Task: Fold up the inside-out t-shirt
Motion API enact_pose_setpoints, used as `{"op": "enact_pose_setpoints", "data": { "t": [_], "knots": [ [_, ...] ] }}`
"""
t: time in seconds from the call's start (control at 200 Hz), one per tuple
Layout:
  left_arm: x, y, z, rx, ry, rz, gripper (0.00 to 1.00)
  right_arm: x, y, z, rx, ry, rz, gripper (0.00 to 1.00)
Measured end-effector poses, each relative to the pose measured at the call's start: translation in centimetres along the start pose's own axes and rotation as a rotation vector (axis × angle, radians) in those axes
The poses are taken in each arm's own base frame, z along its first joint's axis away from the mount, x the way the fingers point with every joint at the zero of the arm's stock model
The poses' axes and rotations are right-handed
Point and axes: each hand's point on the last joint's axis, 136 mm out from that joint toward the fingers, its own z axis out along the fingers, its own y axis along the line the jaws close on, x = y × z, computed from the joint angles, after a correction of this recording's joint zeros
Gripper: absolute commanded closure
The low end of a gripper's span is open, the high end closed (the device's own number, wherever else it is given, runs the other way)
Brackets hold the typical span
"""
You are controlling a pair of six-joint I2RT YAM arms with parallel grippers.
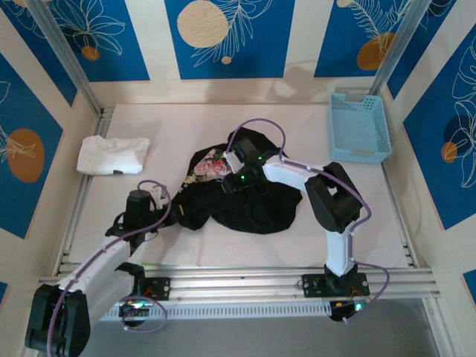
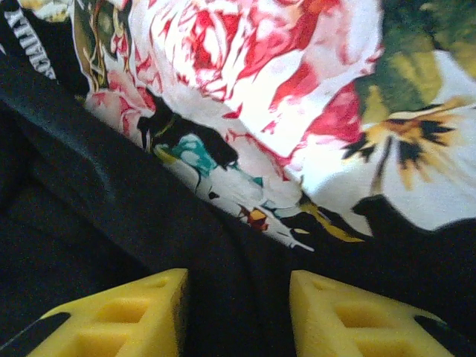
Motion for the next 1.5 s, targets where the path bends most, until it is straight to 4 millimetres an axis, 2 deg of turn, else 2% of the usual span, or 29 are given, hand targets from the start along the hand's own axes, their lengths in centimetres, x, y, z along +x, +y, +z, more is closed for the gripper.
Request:
{"op": "enact_pose_setpoints", "data": {
  "t": [0.21, 0.28, 0.37, 0.58, 0.685, 0.755, 0.9, 0.975, 1.08, 1.21, 1.37, 1.435, 1.5],
  "knots": [
    [0.3, 0.4, 0.4, -0.011, 0.018, -0.007, 1.00, -0.3, 0.4, -0.2, -0.021, -0.006, -0.021, 1.00],
    [0.3, 0.4, 0.5, -0.012, 0.019, -0.007, 1.00, -0.7, 0.8, -0.8, -0.038, -0.020, -0.020, 1.00],
    [0.2, 0.4, 0.5, -0.009, 0.015, -0.006, 0.99, -1.7, 1.6, -2.8, -0.076, -0.073, -0.026, 1.00],
    [-0.2, 0.1, 0.5, 0.001, 0.000, 0.003, 0.83, -4.6, 3.8, -10.0, -0.201, -0.263, -0.038, 1.00],
    [-0.5, -0.1, 0.5, 0.009, -0.015, 0.018, 0.58, -5.3, 4.7, -12.3, -0.252, -0.325, -0.048, 1.00],
    [-1.1, -0.3, 0.0, 0.008, -0.045, 0.029, 0.48, -5.4, 5.2, -13.1, -0.276, -0.345, -0.054, 1.00],
    [-3.5, -1.3, -2.3, -0.001, -0.190, 0.087, 0.39, -5.4, 5.9, -14.2, -0.310, -0.362, -0.060, 1.00],
    [-5.1, -2.5, -3.7, -0.001, -0.268, 0.137, 0.35, -5.4, 6.1, -14.3, -0.320, -0.361, -0.059, 1.00],
    [-6.8, -5.0, -4.6, 0.014, -0.310, 0.226, 0.34, -5.2, 6.3, -14.2, -0.335, -0.356, -0.054, 1.00],
    [-6.9, -7.6, -2.9, 0.022, -0.249, 0.330, 0.31, -5.2, 6.3, -14.2, -0.342, -0.356, -0.048, 1.00],
    [-5.1, -9.4, 1.1, -0.026, -0.110, 0.510, 0.27, -5.2, 6.3, -14.1, -0.346, -0.356, -0.039, 1.00],
    [-5.2, -9.4, 2.5, -0.060, -0.083, 0.548, 0.29, -5.1, 6.3, -14.1, -0.348, -0.355, -0.037, 1.00],
    [-5.7, -9.0, 3.7, -0.098, -0.069, 0.568, 0.37, -4.8, 6.3, -14.0, -0.348, -0.352, -0.035, 1.00]
  ]
}}
